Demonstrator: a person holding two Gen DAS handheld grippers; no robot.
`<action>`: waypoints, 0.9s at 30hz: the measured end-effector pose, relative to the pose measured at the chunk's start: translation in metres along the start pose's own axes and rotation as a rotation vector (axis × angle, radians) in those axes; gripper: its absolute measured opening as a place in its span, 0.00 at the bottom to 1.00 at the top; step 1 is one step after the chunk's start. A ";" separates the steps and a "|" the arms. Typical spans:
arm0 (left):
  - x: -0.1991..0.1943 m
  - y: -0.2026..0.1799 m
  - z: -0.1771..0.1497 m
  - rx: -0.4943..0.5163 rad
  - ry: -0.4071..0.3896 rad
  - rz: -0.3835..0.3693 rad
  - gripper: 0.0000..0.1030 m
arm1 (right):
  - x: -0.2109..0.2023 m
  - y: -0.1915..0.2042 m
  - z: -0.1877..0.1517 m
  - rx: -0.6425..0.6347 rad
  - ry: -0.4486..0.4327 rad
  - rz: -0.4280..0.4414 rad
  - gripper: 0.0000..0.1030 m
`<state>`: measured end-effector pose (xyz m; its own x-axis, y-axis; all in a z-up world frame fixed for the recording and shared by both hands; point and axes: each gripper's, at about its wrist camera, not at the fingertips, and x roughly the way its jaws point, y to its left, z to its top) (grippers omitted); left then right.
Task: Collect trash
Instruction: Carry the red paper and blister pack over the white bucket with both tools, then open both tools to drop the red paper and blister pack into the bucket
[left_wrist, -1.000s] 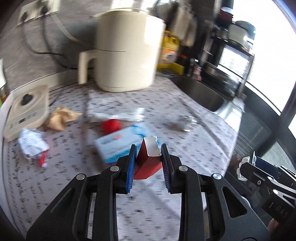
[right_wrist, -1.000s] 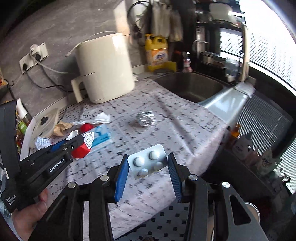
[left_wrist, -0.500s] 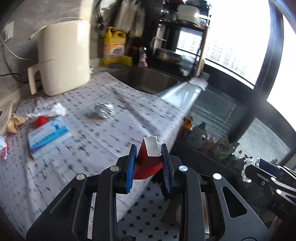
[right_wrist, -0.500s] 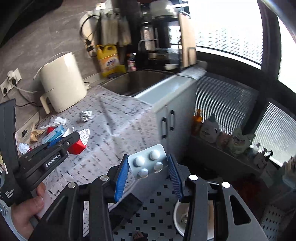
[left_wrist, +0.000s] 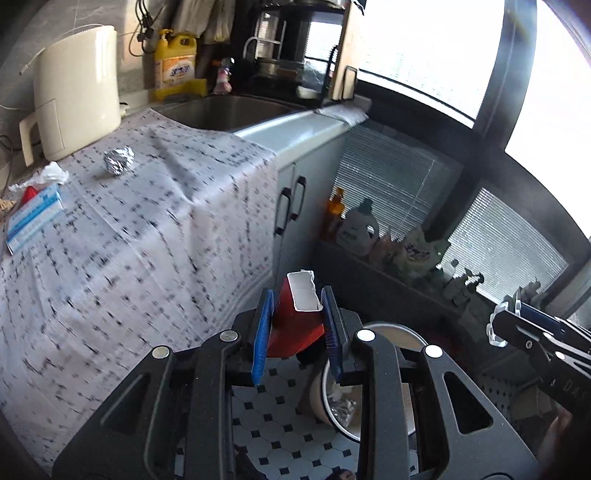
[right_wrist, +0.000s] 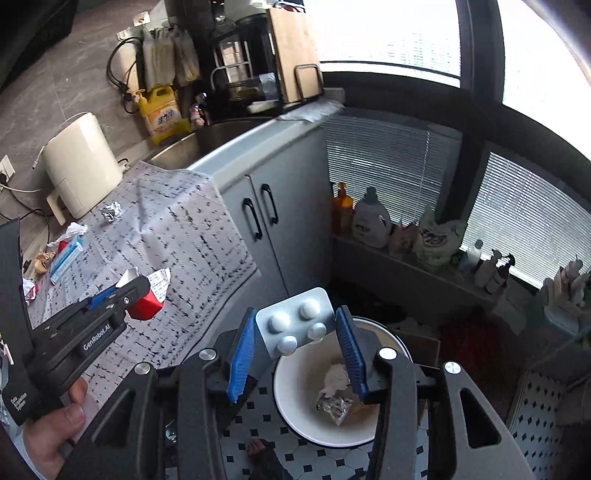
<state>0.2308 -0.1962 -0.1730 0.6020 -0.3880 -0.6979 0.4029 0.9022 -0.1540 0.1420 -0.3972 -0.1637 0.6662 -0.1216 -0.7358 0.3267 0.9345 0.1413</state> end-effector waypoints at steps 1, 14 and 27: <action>0.003 -0.006 -0.004 0.005 0.008 -0.003 0.26 | 0.002 -0.004 -0.001 0.003 0.004 -0.004 0.46; 0.034 -0.072 -0.028 0.048 0.088 -0.098 0.26 | -0.012 -0.079 -0.023 0.077 0.016 -0.107 0.64; 0.044 -0.140 -0.038 0.103 0.110 -0.249 0.58 | -0.031 -0.122 -0.033 0.122 0.008 -0.164 0.65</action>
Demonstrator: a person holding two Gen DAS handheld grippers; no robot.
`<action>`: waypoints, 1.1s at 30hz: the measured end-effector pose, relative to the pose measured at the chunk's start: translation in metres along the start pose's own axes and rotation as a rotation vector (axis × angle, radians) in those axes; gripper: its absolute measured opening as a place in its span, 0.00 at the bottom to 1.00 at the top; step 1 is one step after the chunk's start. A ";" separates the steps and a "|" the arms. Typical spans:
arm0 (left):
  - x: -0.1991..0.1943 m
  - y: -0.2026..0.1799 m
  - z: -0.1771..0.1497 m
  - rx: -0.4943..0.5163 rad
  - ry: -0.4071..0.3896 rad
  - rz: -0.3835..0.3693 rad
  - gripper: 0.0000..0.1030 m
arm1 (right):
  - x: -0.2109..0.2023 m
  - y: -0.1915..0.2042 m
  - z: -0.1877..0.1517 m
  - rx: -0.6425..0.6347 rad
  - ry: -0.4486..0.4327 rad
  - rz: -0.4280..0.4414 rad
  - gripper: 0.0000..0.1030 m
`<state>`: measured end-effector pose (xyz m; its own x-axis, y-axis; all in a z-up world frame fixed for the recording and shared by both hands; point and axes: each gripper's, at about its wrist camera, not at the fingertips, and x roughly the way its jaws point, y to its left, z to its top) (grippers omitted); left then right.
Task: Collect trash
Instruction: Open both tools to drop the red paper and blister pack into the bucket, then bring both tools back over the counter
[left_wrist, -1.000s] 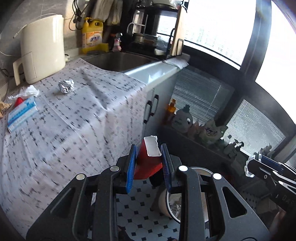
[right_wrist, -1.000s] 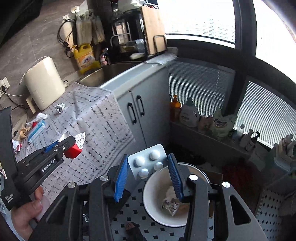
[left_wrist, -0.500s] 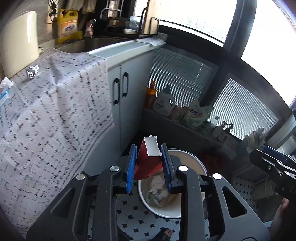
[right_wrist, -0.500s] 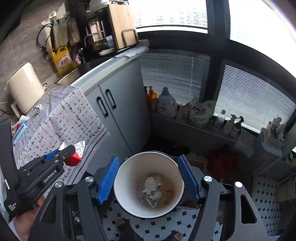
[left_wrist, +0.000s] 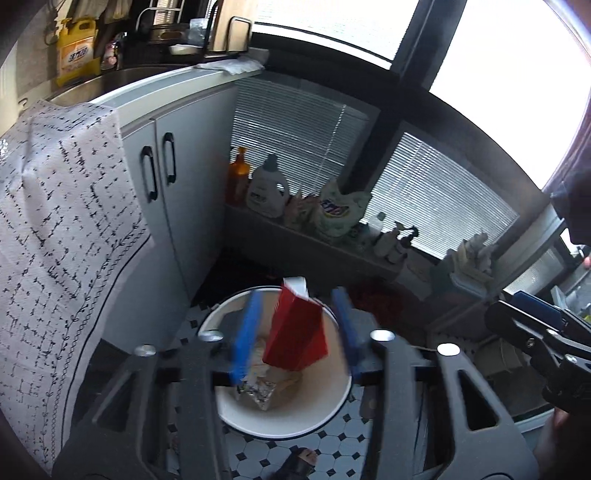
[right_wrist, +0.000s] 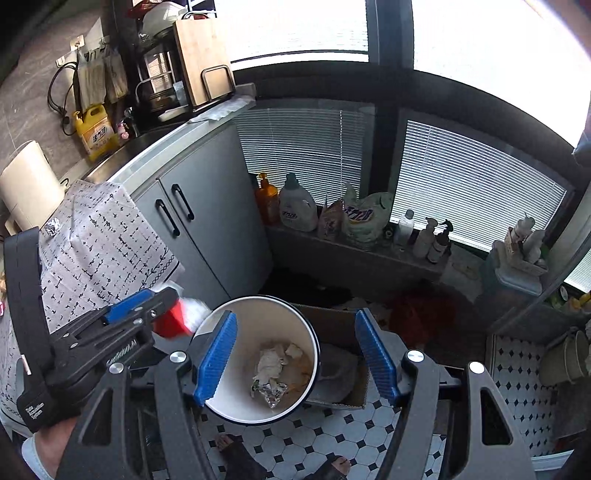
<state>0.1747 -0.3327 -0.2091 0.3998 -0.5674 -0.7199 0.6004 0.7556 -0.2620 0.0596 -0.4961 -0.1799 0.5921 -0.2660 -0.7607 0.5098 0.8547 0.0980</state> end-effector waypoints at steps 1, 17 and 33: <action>-0.002 0.000 0.002 -0.002 -0.009 -0.003 0.62 | 0.000 0.000 0.001 0.002 -0.002 -0.002 0.66; -0.083 0.076 0.031 -0.090 -0.135 0.197 0.91 | -0.020 0.071 0.027 -0.064 -0.096 0.126 0.91; -0.196 0.199 0.019 -0.244 -0.311 0.482 0.91 | -0.031 0.215 0.039 -0.225 -0.117 0.317 0.92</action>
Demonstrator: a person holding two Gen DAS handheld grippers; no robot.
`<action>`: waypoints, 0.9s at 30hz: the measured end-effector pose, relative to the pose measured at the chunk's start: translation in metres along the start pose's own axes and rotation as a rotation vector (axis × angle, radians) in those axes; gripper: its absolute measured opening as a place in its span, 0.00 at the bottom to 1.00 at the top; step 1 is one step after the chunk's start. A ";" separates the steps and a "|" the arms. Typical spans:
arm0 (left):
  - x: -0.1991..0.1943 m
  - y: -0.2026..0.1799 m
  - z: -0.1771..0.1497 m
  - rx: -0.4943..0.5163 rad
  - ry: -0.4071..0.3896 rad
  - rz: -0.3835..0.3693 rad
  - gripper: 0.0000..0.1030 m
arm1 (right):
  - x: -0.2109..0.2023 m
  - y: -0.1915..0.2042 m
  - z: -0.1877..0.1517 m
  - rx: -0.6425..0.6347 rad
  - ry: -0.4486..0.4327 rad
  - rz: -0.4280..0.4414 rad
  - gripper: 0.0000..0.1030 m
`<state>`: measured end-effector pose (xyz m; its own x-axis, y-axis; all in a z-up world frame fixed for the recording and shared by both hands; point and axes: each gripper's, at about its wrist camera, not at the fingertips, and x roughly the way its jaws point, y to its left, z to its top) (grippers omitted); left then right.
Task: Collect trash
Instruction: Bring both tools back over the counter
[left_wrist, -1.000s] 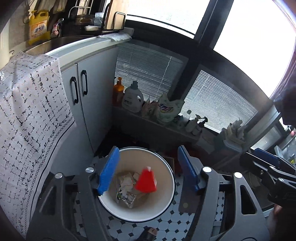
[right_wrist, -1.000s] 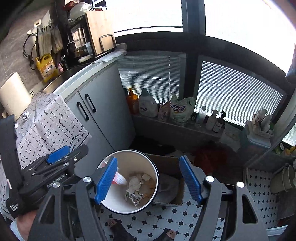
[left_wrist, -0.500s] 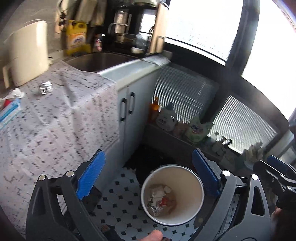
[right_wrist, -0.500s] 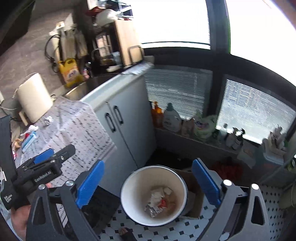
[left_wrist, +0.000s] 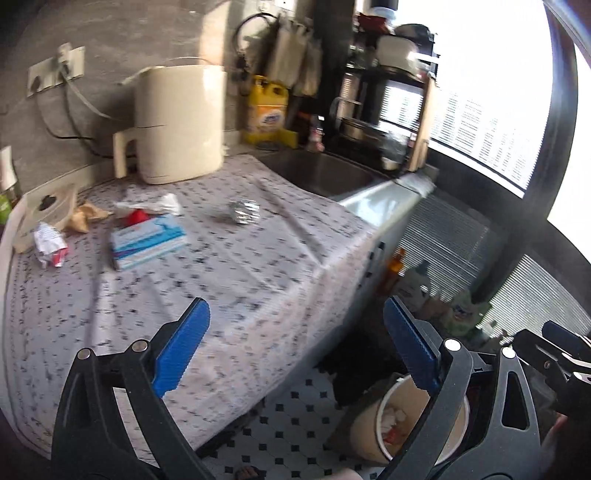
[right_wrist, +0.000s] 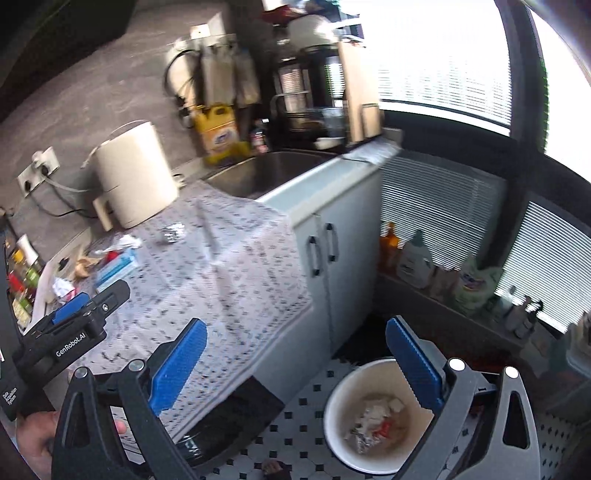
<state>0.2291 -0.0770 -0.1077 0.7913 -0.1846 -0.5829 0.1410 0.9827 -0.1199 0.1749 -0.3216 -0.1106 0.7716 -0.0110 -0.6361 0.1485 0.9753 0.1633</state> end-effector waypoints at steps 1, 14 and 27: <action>-0.001 0.008 0.001 -0.006 -0.003 0.011 0.91 | 0.003 0.010 0.001 -0.010 0.002 0.013 0.92; -0.024 0.130 0.018 -0.112 -0.039 0.192 0.91 | 0.034 0.128 0.018 -0.124 -0.005 0.178 0.92; -0.062 0.246 0.048 -0.215 -0.101 0.366 0.91 | 0.065 0.270 0.022 -0.246 0.008 0.376 0.92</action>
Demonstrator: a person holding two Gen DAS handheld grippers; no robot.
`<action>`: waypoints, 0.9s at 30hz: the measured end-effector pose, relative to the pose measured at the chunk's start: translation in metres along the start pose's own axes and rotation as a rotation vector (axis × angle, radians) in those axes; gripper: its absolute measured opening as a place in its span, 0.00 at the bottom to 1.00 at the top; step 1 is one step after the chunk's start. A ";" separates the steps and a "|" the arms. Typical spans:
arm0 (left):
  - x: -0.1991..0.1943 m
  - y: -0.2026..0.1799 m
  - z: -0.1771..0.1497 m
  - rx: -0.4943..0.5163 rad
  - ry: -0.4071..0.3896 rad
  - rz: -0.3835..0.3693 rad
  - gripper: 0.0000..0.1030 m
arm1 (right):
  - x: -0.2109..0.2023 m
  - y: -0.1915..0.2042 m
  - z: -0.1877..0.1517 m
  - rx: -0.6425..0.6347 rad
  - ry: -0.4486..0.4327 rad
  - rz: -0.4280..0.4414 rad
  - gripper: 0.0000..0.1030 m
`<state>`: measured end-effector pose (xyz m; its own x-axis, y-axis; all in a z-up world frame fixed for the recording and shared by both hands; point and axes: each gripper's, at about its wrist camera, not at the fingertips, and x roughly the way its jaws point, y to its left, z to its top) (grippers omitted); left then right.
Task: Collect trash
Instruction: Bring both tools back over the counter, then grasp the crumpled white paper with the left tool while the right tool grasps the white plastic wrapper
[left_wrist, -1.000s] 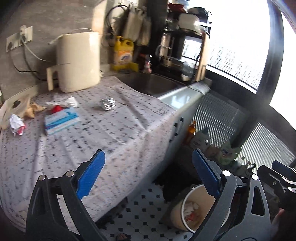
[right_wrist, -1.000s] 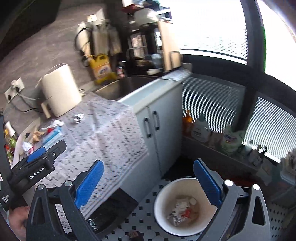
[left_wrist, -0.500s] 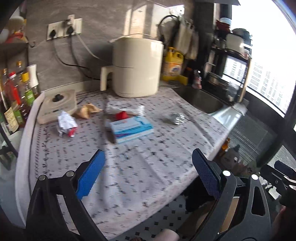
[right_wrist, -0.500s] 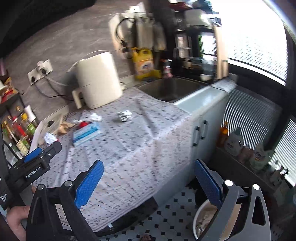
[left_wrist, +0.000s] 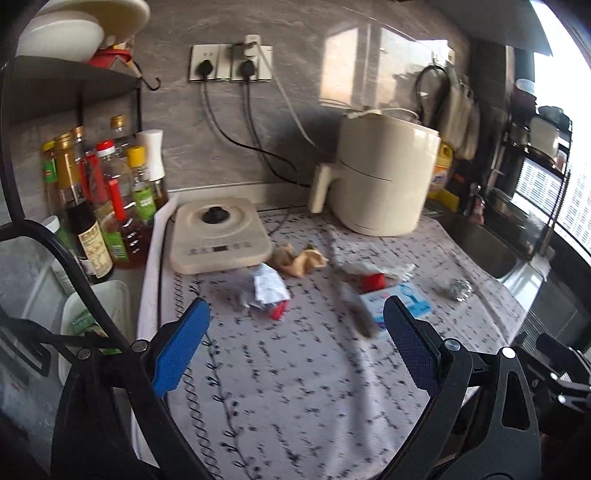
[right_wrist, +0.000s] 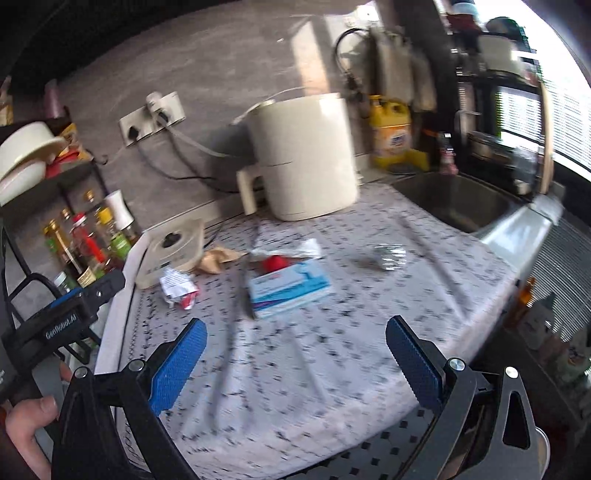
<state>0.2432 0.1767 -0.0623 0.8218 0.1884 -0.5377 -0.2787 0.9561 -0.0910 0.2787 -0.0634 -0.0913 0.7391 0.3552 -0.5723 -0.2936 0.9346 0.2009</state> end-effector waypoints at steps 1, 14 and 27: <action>0.002 0.007 0.002 -0.010 0.000 0.005 0.91 | 0.005 0.005 0.001 -0.010 0.006 0.006 0.92; 0.064 0.039 -0.005 -0.092 0.078 0.013 0.91 | 0.038 0.033 0.008 -0.053 0.072 -0.055 0.92; 0.114 0.036 -0.001 -0.126 0.129 0.057 0.91 | 0.070 0.008 0.026 -0.034 0.092 -0.051 0.92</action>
<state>0.3265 0.2321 -0.1273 0.7343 0.2037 -0.6475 -0.3898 0.9075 -0.1565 0.3439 -0.0306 -0.1091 0.6950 0.3022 -0.6524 -0.2783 0.9497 0.1435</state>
